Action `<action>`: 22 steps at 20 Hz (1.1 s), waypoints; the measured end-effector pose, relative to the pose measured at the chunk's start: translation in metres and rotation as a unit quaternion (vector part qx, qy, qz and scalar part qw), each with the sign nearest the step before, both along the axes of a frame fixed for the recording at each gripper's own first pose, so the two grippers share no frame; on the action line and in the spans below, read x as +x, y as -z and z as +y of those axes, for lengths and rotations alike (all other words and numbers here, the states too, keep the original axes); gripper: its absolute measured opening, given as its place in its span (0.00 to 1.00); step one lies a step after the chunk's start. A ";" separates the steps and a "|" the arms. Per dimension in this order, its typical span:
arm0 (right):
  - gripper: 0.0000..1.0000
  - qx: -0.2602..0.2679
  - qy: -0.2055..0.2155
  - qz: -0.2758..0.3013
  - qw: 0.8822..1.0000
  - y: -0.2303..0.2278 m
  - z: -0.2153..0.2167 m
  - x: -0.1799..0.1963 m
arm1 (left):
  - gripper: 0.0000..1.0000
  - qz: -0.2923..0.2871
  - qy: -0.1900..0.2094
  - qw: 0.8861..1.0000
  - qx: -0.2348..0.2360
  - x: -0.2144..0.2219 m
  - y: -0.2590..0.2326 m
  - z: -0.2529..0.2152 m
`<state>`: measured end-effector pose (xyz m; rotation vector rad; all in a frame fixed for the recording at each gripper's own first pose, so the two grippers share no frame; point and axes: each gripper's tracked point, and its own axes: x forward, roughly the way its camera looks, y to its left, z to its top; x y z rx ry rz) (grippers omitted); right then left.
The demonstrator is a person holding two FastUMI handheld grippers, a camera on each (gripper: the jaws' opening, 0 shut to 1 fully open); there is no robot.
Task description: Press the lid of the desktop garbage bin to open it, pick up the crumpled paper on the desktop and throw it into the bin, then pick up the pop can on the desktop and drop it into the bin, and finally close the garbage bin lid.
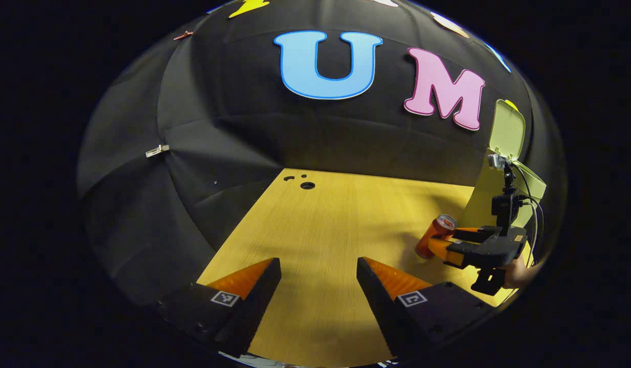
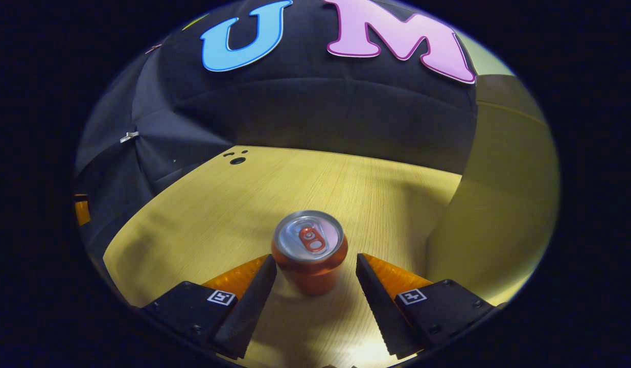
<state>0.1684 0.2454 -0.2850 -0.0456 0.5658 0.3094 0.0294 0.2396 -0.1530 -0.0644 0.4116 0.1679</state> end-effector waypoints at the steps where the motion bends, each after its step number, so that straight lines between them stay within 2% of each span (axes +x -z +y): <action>1: 0.99 0.002 0.001 0.000 1.000 0.002 0.001 0.003 | 0.96 0.001 -0.002 1.000 0.000 0.000 0.001 0.001; 10: 0.98 0.006 -0.002 0.005 1.000 0.013 0.012 0.023 | 0.96 0.009 -0.006 1.000 0.011 0.000 0.003 -0.001; 11: 0.95 0.004 -0.003 0.005 1.000 0.013 0.012 0.023 | 0.96 0.009 -0.006 1.000 0.012 0.001 0.003 -0.002; 12: 0.84 0.001 -0.008 0.007 1.000 0.012 0.012 0.024 | 0.96 0.010 -0.006 1.000 0.013 0.001 0.002 -0.003; 13: 0.84 -0.001 -0.013 0.009 1.000 0.014 0.014 0.024 | 0.96 0.009 -0.005 1.000 0.015 0.001 0.001 -0.005; 18: 0.84 0.002 -0.031 -0.001 1.000 -0.009 0.013 0.016 | 0.96 0.001 0.000 1.000 0.015 0.003 -0.006 -0.019; 22: 0.84 0.009 -0.049 -0.009 0.999 -0.044 0.011 -0.004 | 0.96 -0.012 0.000 1.000 0.007 0.008 -0.009 -0.032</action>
